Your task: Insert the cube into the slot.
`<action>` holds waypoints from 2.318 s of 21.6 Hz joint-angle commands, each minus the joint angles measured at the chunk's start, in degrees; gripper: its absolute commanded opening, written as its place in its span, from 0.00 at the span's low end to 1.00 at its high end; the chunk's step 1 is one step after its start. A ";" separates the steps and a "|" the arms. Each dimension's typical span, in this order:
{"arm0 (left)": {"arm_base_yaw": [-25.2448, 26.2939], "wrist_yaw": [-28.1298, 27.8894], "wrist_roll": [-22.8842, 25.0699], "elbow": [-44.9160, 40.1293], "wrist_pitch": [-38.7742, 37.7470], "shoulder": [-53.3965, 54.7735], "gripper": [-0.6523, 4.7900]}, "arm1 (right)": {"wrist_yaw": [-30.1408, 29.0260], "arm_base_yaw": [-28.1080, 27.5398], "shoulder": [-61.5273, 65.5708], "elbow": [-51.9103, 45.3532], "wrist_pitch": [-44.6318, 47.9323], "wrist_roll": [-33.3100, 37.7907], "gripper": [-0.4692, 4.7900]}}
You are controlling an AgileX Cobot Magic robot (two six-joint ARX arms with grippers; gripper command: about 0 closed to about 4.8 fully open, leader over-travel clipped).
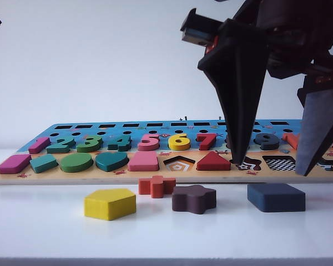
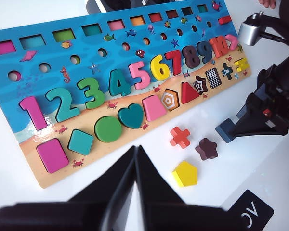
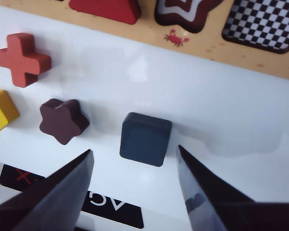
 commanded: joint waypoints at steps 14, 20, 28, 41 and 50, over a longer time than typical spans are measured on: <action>-0.02 0.42 0.22 0.24 0.92 -0.09 0.13 | 0.61 0.13 2.45 0.17 0.42 2.64 0.65; -0.02 0.39 0.24 0.24 0.90 -0.09 0.13 | 0.61 0.17 2.71 0.17 0.31 3.37 0.57; -0.02 0.39 0.24 0.24 0.92 -0.11 0.13 | 1.51 0.74 2.95 0.17 0.31 3.61 0.56; -0.02 0.39 0.22 0.24 0.92 -0.11 0.13 | 2.84 0.87 3.80 0.15 0.13 3.98 0.54; -0.02 0.39 0.22 0.24 0.92 -0.11 0.13 | 2.95 0.87 3.85 0.15 0.17 3.96 0.45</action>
